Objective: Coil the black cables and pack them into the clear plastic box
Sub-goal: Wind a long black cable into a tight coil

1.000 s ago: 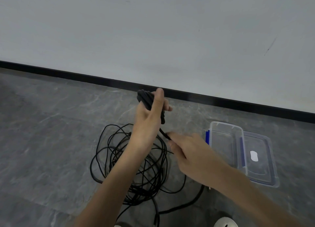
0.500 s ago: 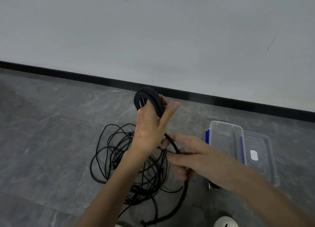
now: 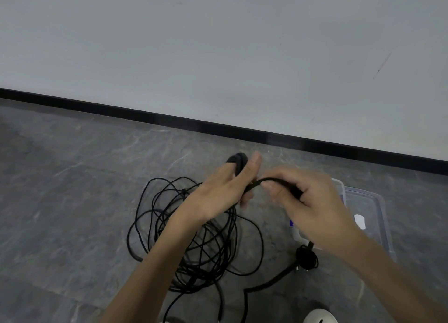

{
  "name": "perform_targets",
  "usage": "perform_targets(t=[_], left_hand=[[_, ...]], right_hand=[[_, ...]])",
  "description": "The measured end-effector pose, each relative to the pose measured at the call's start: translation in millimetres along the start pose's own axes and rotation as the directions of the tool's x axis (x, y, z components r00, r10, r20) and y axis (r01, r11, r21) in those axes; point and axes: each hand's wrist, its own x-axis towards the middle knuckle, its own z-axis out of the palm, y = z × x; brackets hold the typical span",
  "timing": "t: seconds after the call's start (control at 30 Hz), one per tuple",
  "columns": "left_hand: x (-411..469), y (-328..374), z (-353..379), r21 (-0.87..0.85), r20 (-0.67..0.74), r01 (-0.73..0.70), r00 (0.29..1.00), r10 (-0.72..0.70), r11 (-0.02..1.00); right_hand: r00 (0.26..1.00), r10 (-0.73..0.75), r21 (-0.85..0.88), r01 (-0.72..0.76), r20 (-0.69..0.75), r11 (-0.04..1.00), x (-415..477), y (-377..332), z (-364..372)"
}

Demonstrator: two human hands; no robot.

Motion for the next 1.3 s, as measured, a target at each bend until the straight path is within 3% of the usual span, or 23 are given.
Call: perform_targets(t=[0.1,0.17,0.33,0.6,0.7,0.97,1.1,1.3], left_hand=[[-4,3,3,-0.137,0.249,0.03,0.968,0.005,0.99],[-6,6,6,-0.189,0.368,0.078,0.93,-0.003,0.979],[-11,17,9,-0.313,0.489,0.174,0.872,0.002,0.934],[-11,15,4,-0.41,0.509,0.193,0.859,0.049,0.891],[-10,10,-4,-0.471,0.464,0.2,0.885,0.049,0.859],[-7,8,-5,-0.577,0.43,0.245,0.902,0.035,0.779],[-7,9,-4,-0.651,0.463,0.259,0.88,0.102,0.714],[-3,6,-4,-0.778,0.388,0.217,0.904,0.178,0.59]], right_hand=[[0.988,0.136,0.156,-0.123,-0.074,0.98,1,7,-9],[0.98,0.174,0.161,-0.157,-0.095,0.974,3,10,-16],[0.985,0.144,0.082,-0.136,-0.092,0.987,7,17,-19],[0.986,0.16,0.063,-0.158,-0.038,0.985,8,28,-25],[0.979,0.176,0.075,-0.168,-0.106,0.983,9,32,-33],[0.932,0.325,0.308,-0.265,-0.163,0.914,12,28,-34],[0.92,0.345,0.177,-0.315,-0.184,0.933,11,35,-36],[0.913,0.408,-0.005,-0.408,0.021,0.913,7,38,-23]])
